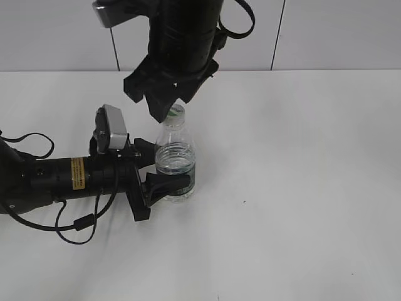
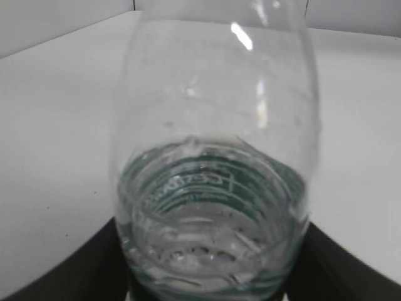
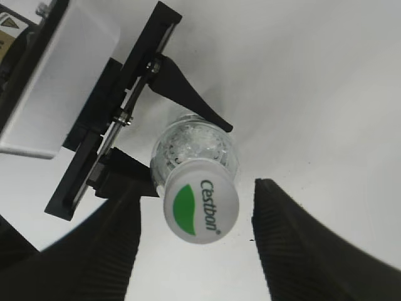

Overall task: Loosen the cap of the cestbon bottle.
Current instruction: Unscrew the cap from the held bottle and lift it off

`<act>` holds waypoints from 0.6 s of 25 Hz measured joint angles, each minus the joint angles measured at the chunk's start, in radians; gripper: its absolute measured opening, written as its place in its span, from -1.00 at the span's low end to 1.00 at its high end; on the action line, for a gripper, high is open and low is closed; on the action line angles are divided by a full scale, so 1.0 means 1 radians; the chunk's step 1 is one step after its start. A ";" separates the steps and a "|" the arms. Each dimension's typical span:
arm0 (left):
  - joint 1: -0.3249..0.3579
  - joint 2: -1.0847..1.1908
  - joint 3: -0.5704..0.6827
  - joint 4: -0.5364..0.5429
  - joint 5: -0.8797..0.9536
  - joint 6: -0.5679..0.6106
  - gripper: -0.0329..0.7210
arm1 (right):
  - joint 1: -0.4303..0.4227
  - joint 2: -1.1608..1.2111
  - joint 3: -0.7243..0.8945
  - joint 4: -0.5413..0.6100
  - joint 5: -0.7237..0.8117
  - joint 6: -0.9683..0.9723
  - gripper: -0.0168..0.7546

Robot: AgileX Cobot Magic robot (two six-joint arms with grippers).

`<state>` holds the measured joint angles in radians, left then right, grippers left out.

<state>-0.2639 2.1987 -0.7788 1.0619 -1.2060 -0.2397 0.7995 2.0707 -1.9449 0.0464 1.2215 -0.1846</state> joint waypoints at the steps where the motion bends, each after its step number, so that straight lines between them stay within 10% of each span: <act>1: 0.000 0.000 0.000 0.000 0.000 0.000 0.19 | 0.000 0.000 0.004 0.000 0.000 0.000 0.17; 15: 0.000 0.000 0.000 0.000 0.000 0.000 0.19 | 0.000 0.000 0.020 0.000 0.000 0.000 0.15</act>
<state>-0.2639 2.1987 -0.7788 1.0619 -1.2060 -0.2397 0.7995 2.0707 -1.9251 0.0464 1.2215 -0.1846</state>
